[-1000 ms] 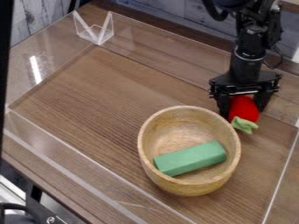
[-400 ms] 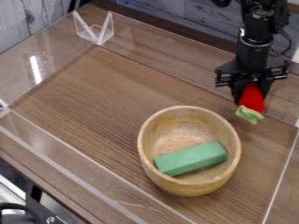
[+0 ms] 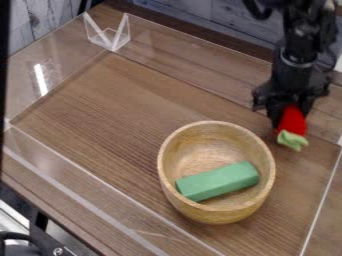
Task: Move the red object to the right side of the table
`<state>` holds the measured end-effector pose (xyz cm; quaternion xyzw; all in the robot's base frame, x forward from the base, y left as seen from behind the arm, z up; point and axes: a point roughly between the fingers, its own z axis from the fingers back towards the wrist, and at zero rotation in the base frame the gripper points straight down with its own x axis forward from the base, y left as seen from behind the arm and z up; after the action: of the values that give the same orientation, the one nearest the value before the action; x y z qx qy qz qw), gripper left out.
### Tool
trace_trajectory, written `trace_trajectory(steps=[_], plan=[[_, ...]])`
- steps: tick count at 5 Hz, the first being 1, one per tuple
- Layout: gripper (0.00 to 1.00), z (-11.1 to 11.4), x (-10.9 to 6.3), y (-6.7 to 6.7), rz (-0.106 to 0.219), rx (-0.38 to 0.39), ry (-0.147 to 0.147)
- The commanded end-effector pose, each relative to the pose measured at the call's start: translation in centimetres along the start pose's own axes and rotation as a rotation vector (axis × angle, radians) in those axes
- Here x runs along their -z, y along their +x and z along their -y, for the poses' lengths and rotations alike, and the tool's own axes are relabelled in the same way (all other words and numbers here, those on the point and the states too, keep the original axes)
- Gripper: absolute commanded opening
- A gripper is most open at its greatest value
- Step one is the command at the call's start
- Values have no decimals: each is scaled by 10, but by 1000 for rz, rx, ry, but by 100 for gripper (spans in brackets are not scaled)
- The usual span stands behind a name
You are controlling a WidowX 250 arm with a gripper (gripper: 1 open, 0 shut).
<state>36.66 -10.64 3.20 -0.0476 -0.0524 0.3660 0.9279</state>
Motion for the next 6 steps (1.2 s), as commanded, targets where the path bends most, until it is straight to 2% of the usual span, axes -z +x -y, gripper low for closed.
trace_trajectory(steps=[1, 2, 4, 6], plan=[[0, 11, -14, 0, 18, 88, -45], [100, 12, -13, 0, 13, 136, -40], [100, 15, -27, 3, 26, 77, -57], [100, 22, -43, -11, 34, 47, -85]])
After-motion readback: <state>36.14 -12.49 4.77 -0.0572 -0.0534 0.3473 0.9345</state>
